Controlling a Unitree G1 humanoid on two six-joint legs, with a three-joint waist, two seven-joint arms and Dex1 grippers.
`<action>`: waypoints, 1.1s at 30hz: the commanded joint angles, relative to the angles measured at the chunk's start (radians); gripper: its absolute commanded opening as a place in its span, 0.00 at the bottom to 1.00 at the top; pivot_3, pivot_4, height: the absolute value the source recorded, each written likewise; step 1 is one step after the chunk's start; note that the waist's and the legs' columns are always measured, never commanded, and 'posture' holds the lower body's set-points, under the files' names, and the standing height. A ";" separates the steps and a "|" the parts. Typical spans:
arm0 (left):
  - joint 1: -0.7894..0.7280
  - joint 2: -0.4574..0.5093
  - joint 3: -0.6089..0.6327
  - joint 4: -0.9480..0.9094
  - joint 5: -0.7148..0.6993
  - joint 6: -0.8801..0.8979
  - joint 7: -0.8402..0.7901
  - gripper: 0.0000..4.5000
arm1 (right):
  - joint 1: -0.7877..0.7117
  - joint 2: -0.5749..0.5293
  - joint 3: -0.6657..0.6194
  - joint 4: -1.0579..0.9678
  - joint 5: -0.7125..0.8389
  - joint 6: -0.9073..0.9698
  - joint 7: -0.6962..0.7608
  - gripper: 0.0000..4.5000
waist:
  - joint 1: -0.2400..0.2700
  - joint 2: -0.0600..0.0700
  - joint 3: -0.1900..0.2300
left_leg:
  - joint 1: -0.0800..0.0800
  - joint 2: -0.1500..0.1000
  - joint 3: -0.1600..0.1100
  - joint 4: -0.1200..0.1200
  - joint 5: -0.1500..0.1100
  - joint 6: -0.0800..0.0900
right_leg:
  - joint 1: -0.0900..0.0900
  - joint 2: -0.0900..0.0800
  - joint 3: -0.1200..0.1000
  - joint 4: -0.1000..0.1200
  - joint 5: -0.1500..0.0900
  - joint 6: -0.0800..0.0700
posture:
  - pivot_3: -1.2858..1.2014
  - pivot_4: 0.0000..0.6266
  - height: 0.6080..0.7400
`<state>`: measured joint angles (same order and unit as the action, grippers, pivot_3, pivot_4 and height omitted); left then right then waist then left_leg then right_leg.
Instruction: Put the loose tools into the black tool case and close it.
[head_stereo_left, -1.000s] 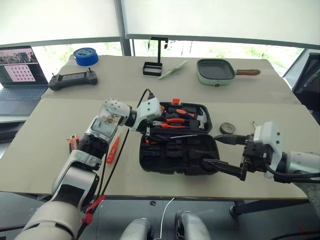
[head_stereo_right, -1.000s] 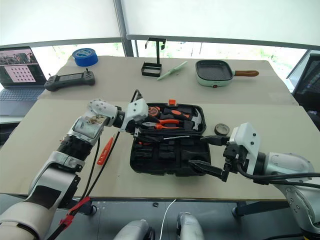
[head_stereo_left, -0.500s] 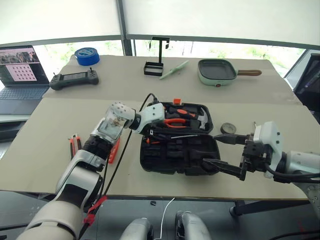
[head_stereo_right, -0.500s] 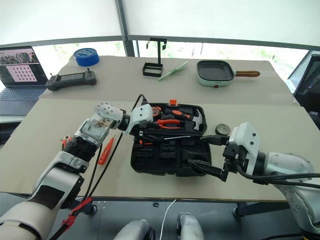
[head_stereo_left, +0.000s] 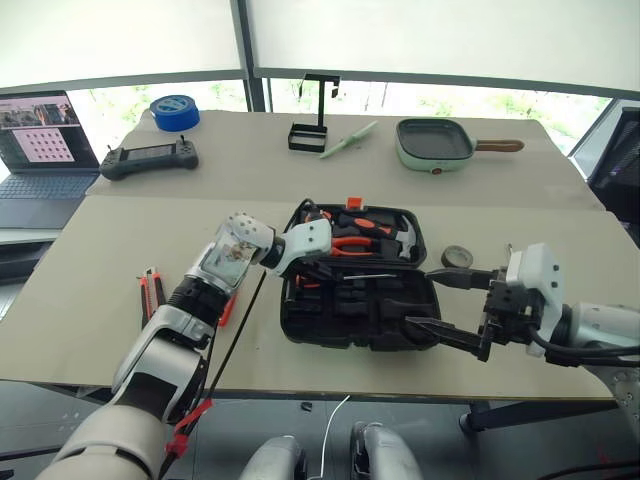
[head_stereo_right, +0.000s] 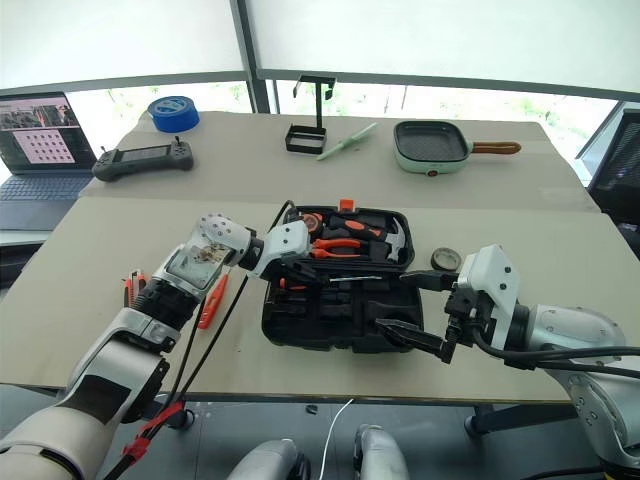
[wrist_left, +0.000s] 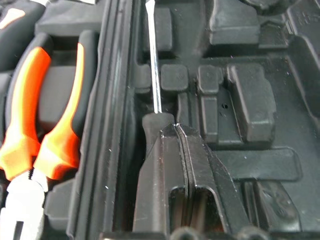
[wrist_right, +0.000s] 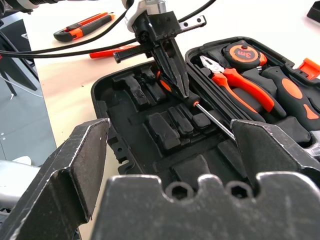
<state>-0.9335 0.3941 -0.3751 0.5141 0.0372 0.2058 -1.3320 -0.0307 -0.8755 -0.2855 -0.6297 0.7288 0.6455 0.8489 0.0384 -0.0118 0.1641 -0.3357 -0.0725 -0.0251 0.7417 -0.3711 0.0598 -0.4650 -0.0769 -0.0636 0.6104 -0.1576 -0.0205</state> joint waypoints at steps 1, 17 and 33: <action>-0.016 -0.008 0.006 -0.025 0.004 -0.031 0.023 0.01 | -0.007 0.005 -0.023 -0.019 0.006 -0.021 -0.007 1.00 | 0.000 0.000 0.000 | 0.000 0.000 0.000 0.000 0.000 0.000 | 0.000 0.000 0.000 0.000 0.000 0.000 | 0.52 0.24 1.00; -0.068 -0.016 0.018 0.046 -0.010 -0.009 0.035 0.01 | 0.003 0.004 -0.017 -0.012 -0.011 -0.036 -0.002 1.00 | 0.001 0.000 0.000 | 0.000 0.000 0.000 0.001 0.000 0.000 | 0.001 0.000 0.000 0.000 0.000 0.000 | 0.52 0.24 1.00; -0.068 -0.049 -0.082 0.262 0.159 -0.306 0.136 0.01 | -0.004 0.016 -0.011 0.000 -0.019 -0.031 -0.011 1.00 | 0.009 -0.001 -0.007 | 0.006 0.000 0.000 0.005 -0.004 0.007 | 0.009 -0.001 0.002 -0.001 0.002 0.004 | 0.52 0.24 1.00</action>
<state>-1.0092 0.3462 -0.4438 0.7250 0.1591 -0.1080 -1.2140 -0.0240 -0.8635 -0.2842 -0.6185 0.7091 0.6395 0.8449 0.0474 -0.0128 0.1575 -0.3301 -0.0724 -0.0250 0.7468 -0.3748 0.0665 -0.4561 -0.0776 -0.0615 0.6093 -0.1555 -0.0167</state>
